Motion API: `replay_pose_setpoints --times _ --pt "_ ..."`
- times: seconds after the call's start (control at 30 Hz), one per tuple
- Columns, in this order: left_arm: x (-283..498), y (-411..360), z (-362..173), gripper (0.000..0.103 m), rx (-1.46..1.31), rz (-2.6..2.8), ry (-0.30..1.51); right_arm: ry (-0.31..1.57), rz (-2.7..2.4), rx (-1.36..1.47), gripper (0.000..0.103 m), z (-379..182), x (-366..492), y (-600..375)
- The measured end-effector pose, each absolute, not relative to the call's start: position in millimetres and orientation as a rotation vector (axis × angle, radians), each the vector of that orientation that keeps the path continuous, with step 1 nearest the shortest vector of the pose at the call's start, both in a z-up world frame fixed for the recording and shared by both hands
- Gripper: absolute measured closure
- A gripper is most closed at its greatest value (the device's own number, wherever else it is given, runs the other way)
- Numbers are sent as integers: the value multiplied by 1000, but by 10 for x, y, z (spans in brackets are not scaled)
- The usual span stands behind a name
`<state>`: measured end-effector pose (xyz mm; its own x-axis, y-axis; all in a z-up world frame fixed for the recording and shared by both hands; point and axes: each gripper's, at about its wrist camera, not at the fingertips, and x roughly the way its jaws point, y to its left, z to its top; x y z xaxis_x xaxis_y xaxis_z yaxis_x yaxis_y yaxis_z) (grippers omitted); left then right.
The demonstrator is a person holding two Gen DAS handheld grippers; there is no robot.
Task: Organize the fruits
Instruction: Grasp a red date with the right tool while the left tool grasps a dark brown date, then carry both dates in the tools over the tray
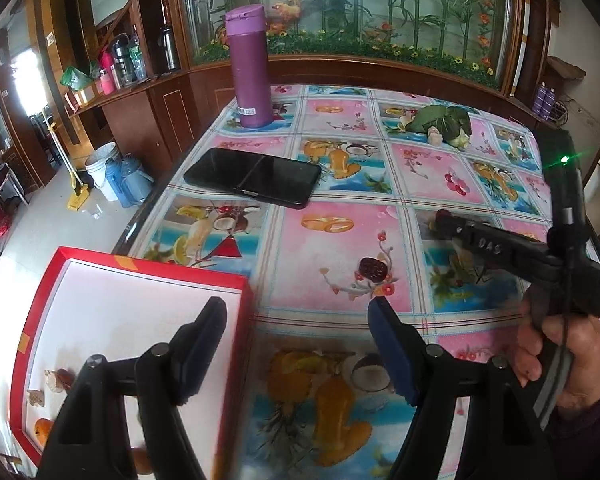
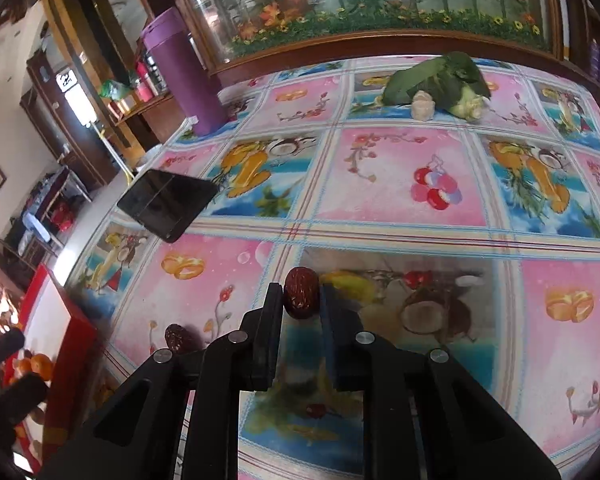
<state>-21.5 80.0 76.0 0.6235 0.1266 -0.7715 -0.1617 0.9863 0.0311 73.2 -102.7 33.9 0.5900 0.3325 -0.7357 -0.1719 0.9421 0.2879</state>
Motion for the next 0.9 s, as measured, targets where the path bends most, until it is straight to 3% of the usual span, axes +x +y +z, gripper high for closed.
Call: replay_pose_setpoints --times 0.5,0.6,0.77,0.9 --pt "302 457 303 27 -104 210 905 879 264 361 85 432 751 -1386" --pt "363 457 258 31 -115 211 909 883 264 362 85 416 747 -1392" --pt "413 432 167 58 -123 190 915 879 261 361 85 414 740 -1395" --pt "428 424 167 72 -107 180 898 883 261 356 85 408 750 -1389"
